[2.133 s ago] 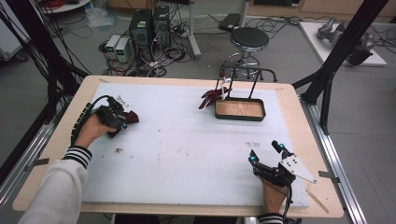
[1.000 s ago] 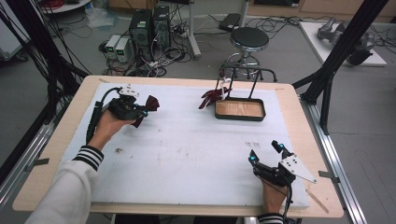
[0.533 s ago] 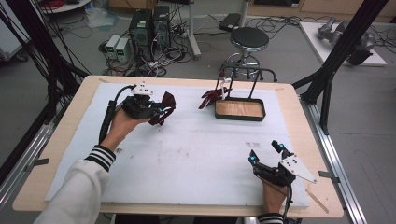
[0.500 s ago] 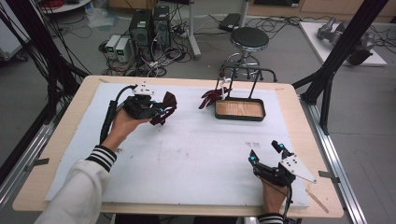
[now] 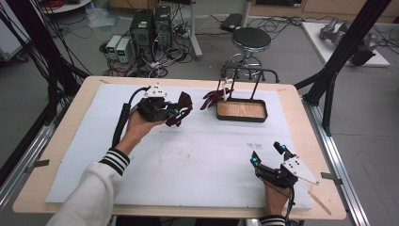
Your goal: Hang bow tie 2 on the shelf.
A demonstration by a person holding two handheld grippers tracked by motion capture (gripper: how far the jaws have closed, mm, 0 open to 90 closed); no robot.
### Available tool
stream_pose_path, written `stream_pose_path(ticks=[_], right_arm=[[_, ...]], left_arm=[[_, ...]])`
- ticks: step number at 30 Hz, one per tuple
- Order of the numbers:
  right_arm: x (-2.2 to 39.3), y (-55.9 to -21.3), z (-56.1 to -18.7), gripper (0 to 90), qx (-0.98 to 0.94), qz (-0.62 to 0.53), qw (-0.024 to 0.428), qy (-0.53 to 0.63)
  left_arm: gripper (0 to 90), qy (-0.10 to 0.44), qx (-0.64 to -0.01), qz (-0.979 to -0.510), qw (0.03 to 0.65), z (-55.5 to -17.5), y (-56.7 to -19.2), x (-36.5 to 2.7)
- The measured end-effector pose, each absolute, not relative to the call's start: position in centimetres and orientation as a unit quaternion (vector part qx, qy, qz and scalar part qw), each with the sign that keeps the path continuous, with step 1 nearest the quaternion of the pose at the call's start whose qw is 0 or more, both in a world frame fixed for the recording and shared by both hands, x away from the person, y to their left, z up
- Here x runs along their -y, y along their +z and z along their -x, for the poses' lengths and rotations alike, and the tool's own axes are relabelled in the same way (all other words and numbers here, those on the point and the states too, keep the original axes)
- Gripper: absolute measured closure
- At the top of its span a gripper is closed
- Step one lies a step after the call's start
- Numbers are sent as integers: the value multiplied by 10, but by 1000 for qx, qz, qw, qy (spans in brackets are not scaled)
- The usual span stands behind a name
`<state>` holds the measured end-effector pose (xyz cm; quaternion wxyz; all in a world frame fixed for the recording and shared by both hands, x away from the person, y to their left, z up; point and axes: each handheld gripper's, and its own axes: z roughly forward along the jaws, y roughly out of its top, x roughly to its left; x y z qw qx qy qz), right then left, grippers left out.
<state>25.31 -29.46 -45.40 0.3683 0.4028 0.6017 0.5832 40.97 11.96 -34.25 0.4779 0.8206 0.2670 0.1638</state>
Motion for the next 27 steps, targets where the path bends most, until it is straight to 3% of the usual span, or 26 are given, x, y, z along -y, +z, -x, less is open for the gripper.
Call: stream_pose_path(ticks=[27], right_arm=[[295,-454,-253,98,-601,-404,369,583]], left_arm=[[767,151,-239,-783,554,-399,-331,-62]])
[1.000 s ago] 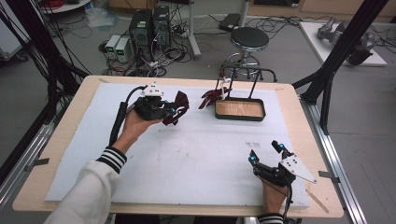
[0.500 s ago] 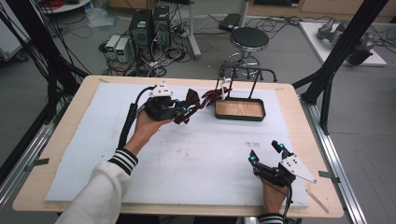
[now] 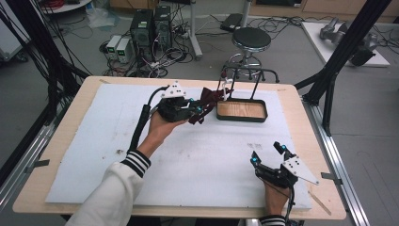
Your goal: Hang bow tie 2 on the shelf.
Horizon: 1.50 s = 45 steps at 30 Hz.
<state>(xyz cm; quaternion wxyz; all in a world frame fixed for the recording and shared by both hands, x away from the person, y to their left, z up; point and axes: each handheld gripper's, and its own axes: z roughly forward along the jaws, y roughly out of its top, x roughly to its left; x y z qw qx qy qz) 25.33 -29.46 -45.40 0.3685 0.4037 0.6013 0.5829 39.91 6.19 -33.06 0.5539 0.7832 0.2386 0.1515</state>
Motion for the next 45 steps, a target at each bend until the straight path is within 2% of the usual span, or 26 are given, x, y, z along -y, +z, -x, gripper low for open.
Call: stream_pose_path(ticks=[33,45], right_arm=[[295,-454,-253,98,-599,-406,366,585],[295,-454,-253,98,-598,-404,368,586]], left_arm=[[767,132,-211,-754,608,-411,-317,10],[770,128,-230,-751,606,-421,-321,22]])
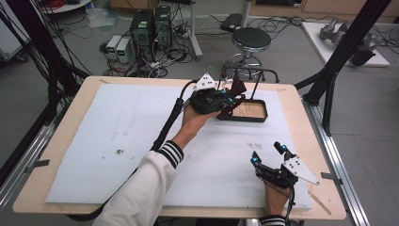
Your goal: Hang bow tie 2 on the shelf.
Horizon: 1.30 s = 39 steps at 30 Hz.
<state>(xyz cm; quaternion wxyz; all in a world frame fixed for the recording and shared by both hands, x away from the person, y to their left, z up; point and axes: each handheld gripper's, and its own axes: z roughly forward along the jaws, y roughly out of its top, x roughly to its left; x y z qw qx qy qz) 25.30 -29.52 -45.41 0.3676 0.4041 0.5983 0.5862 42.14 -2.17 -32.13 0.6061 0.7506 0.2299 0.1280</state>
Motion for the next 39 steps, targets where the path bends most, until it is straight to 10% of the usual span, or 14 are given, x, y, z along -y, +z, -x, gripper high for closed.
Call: stream_pose_path(ticks=[39], right_arm=[[296,-454,-253,98,-595,-408,364,588]], left_arm=[[773,141,-246,-731,620,-457,-286,61]])
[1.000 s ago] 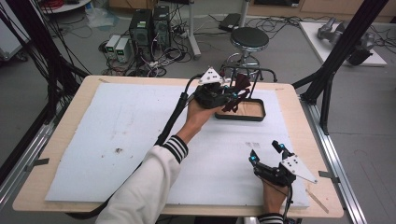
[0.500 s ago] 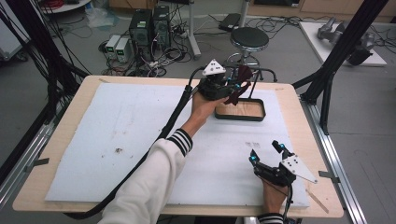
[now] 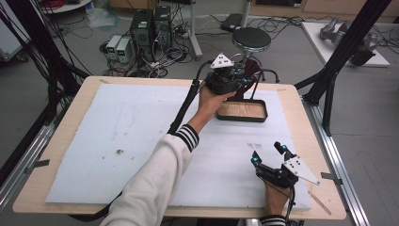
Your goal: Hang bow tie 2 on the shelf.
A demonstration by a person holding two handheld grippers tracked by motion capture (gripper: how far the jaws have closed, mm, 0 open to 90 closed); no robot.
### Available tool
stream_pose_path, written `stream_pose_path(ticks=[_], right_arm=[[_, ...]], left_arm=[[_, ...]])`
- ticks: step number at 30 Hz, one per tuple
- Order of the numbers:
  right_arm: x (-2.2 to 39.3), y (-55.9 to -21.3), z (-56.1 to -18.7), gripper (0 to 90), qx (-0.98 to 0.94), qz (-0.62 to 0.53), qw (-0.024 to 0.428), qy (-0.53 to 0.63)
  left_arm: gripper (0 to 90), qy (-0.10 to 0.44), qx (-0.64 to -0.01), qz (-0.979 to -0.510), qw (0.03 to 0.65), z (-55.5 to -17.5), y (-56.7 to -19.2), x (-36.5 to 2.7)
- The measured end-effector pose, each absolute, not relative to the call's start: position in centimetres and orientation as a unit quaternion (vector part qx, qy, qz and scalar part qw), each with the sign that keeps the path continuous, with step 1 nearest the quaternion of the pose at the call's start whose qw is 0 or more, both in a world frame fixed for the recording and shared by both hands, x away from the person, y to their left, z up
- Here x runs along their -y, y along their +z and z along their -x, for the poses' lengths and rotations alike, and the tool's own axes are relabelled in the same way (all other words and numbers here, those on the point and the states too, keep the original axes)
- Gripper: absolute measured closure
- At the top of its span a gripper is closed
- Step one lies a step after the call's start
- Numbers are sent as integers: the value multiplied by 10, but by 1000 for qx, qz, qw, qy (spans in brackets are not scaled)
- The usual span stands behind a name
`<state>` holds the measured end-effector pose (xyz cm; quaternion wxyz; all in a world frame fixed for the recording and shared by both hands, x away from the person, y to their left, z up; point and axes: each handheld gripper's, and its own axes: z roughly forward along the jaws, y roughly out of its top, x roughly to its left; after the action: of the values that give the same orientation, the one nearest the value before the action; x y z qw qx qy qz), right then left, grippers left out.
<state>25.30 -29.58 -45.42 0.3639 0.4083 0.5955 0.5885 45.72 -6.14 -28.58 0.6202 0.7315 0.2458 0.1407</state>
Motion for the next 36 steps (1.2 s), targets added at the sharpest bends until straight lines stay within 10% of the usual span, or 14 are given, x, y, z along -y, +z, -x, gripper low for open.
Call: stream_pose_path(ticks=[36], right_arm=[[296,-454,-253,98,-596,-408,364,588]], left_arm=[[771,184,-330,-724,577,-482,-306,47]])
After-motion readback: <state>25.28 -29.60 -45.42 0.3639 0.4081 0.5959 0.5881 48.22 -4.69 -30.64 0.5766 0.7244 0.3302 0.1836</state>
